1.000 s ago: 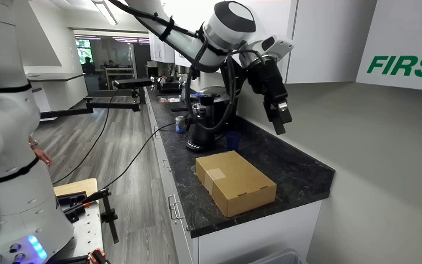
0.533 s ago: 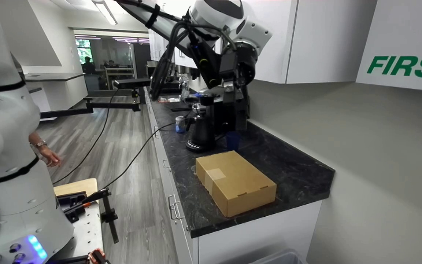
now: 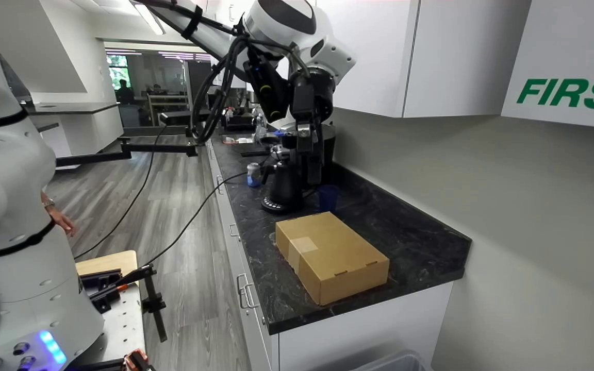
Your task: Throw the empty pack of snacks in the bin
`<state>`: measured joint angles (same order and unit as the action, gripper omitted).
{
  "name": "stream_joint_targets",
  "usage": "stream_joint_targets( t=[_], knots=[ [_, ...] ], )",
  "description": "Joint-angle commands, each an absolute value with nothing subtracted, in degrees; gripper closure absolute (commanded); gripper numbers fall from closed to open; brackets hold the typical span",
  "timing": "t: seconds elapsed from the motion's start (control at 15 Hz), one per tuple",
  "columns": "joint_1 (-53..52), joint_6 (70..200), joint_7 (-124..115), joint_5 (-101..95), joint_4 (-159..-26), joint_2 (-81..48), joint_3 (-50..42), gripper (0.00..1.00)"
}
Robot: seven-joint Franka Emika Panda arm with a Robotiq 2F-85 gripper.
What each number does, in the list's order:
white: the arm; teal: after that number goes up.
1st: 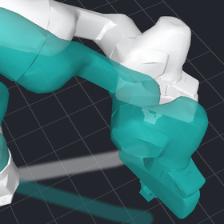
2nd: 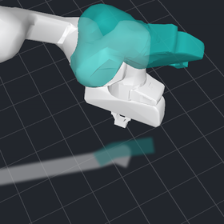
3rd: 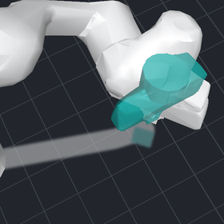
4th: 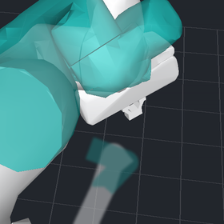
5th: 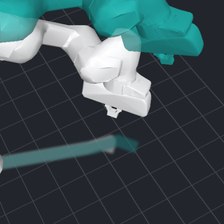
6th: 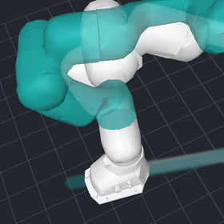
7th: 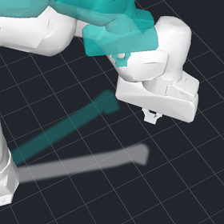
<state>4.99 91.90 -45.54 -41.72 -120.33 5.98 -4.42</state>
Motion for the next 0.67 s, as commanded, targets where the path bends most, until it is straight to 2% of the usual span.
stream_joint_targets(
  t=[0.0, 0.6],
  knots=[
    [4.8, 96.9, -41.7, -40.6, -123.8, 9.3, -4.2, 0.0],
    [5.2, 96.2, -41.7, -38.5, -121.7, 6.9, -3.7, 0.0]
  ],
)
